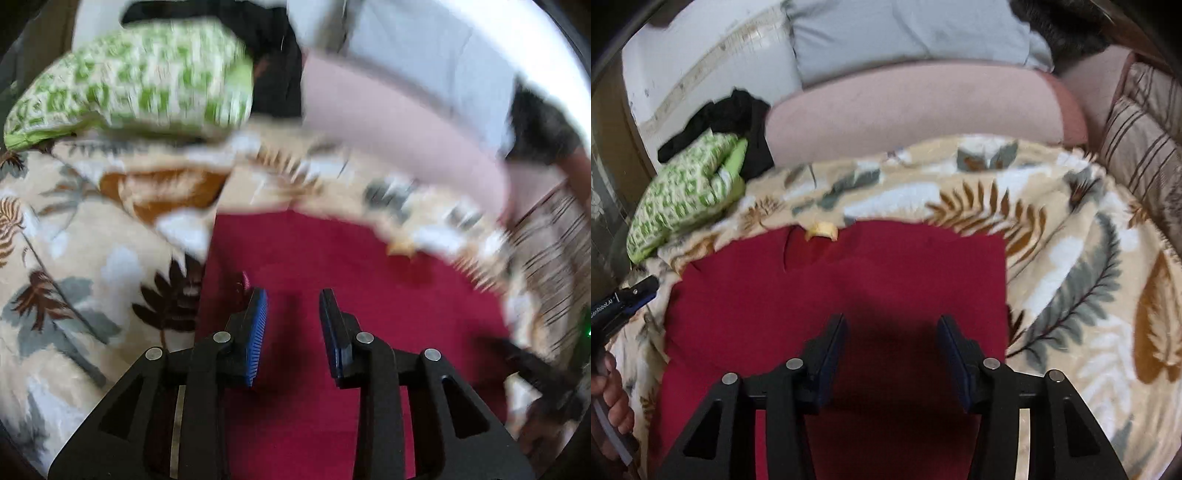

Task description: Fold small clothes

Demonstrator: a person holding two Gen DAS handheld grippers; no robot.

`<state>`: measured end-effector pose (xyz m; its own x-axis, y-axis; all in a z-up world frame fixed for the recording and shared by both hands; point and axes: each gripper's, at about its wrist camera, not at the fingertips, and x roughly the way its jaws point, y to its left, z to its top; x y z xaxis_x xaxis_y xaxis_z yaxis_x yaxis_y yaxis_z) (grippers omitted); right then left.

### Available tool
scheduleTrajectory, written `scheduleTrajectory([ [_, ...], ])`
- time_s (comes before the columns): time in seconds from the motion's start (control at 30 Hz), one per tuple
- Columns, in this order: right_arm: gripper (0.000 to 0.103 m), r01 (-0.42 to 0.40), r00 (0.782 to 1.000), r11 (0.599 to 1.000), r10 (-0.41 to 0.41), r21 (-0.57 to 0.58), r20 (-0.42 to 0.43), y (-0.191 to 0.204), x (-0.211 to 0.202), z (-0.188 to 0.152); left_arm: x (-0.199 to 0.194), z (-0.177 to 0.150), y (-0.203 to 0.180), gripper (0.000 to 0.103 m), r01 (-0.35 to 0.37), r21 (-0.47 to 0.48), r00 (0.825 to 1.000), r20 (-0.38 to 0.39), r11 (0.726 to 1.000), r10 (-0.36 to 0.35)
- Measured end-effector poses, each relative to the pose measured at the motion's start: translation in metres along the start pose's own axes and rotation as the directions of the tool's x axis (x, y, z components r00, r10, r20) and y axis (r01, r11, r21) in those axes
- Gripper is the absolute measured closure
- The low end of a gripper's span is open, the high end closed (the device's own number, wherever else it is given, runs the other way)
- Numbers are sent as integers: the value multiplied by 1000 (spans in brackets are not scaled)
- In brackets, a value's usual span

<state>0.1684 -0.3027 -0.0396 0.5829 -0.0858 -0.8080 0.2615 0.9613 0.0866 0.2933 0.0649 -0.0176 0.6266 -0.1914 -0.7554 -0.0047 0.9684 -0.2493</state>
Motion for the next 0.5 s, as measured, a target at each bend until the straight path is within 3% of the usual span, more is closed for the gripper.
scheduleTrajectory([
  [0.03, 61, 34, 999, 999, -34, 17, -33, -9, 9, -3, 20, -2, 7, 77, -4, -22, 997, -78, 1000, 2],
  [0.07, 64, 71, 995, 996, -67, 50, -69, -23, 17, -6, 26, -5, 13, 77, 23, -48, 997, -66, 999, -26],
  [0.1, 65, 42, 997, 994, -36, 100, -62, -34, 18, -7, 25, -4, 14, 77, 37, -53, 998, -44, 998, -39],
  [0.17, 80, 103, 993, 984, -92, 144, -77, -43, 14, -2, 26, -1, 11, 77, 25, -66, 998, -63, 998, -29],
  [0.27, 78, 136, 991, 980, -134, 143, -27, -34, 3, 6, 25, -2, 6, 72, 19, -61, 997, -67, 998, -24],
  [0.37, 77, 82, 994, 996, -83, 18, 77, -10, 1, 18, 24, -4, 2, 60, 42, -51, 997, -60, 998, -45],
  [0.43, 74, 86, 995, 996, -84, -27, 55, -5, 13, 19, 26, -2, 1, 45, 72, -33, 995, -64, 997, -74],
  [0.5, 65, 103, 994, 995, -102, 14, -46, -18, 38, 13, 25, -2, -5, 29, 101, 6, 992, -74, 995, -100],
])
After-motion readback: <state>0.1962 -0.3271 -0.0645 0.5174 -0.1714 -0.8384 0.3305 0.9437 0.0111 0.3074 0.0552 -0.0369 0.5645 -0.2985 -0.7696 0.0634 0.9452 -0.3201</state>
